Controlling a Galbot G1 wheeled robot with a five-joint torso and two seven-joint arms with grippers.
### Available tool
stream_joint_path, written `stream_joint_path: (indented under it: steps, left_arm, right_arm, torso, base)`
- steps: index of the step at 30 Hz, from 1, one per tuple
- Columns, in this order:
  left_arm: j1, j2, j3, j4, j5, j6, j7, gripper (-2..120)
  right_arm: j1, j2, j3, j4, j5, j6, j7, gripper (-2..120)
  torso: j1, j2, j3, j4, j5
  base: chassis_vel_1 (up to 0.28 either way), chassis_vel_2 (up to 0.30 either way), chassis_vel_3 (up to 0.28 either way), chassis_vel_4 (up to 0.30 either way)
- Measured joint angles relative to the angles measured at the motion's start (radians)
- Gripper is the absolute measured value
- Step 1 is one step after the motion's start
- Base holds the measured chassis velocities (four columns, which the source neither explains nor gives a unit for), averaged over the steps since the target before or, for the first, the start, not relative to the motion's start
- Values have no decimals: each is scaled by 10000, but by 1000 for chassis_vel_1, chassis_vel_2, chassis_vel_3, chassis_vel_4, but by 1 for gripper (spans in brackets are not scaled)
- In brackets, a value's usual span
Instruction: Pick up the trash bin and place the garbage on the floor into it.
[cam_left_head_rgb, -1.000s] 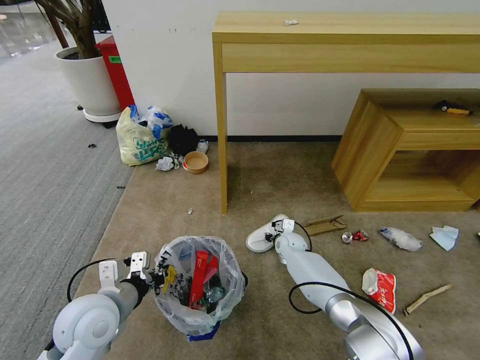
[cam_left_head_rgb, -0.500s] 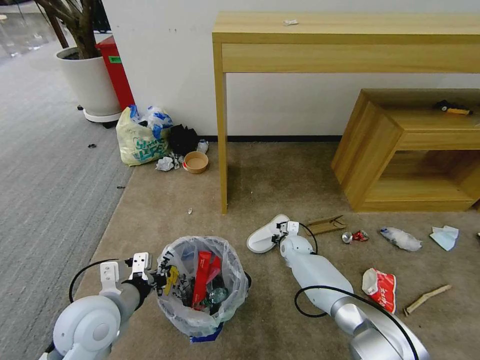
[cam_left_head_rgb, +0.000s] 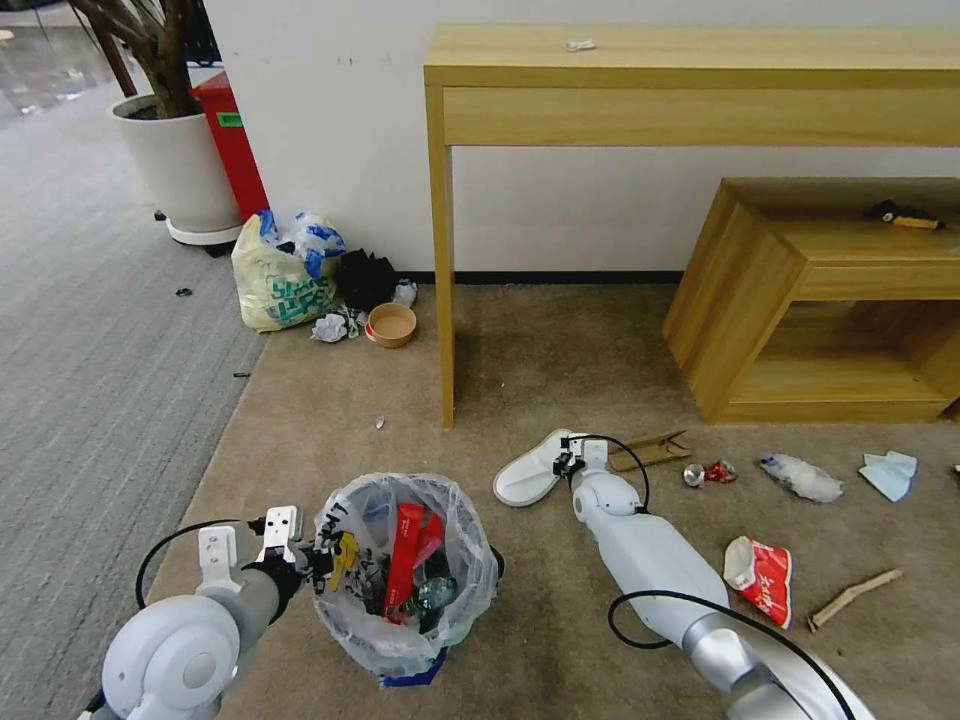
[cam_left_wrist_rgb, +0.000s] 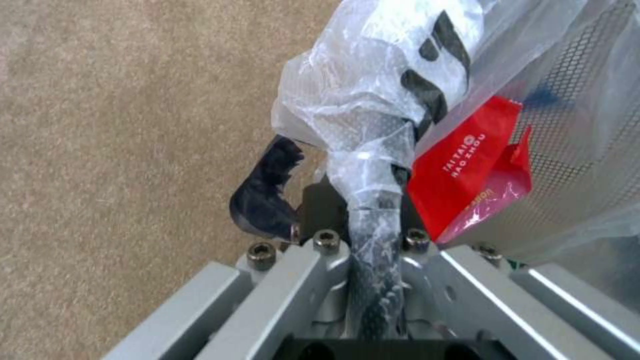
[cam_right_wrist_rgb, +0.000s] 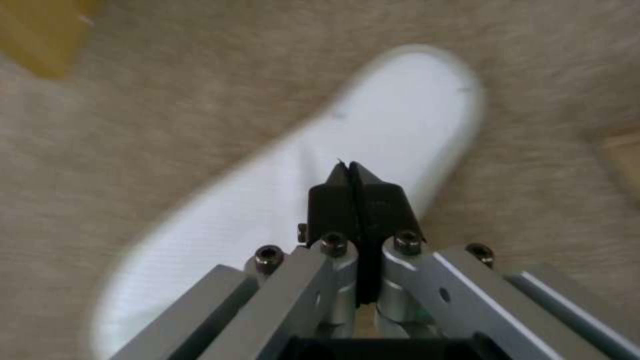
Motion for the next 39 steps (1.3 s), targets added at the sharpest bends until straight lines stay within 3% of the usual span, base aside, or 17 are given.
stream_joint_path:
  steps: [4,7,8,11,13,16,22,27,31,39]
  left_arm:
    - [0,2,3,38,21,0,10,0]
    - [-31,21,6,72,20,0,16,0]
    - [-31,21,6,72,20,0,16,0]
    - [-60,14,6,129,17,0,24,0]
    - [-60,6,7,141,19,-1,28,0]
    - [-50,-34,7,170,52,0,95,0]
    - [-123,14,19,226,37,0,118,0]
    - [-183,60,61,256,-13,-1,125,0]
    - [-186,46,110,302,-3,0,138,0]
    - [-143,33,117,281,45,-1,151,0]
  right_arm:
    - [0,153,-80,318,1116,-539,548,6]
    - [69,551,-111,344,2108,-1030,1617,21]
    - [69,551,-111,344,2108,-1030,1617,21]
    - [204,817,-124,197,2388,-1302,2298,36]
    - [234,856,-126,129,2389,-1306,2353,37]
    - [382,941,-122,-165,2387,-1314,2380,53]
    - [554,986,-84,-512,2512,-1270,2422,72]
    - [564,972,-79,-379,3189,-1232,3247,92]
    - [636,1082,-84,-434,3924,-969,3880,95]
    - [891,1196,-39,-960,4236,-531,3946,92]
  torso:
    - [0,0,-1,3,0]
    - [0,0,0,2,2]
    - [0,0,0,2,2]
    - [0,1,0,3,1]
    - [0,0,0,2,1]
    - [0,0,0,2,0]
    - [0,0,0,1,0]
    - [0,0,0,0,1]
    - [0,0,0,1,1]
    - [0,1,0,0,0]
  base:
    - [0,0,0,0]
    - [0,0,0,0]
    - [0,0,0,0]
    - [0,0,0,0]
    - [0,0,0,0]
    - [0,0,0,0]
    - [0,0,0,0]
    - [0,0,0,0]
    - [0,0,0,0]
    - [0,0,0,0]
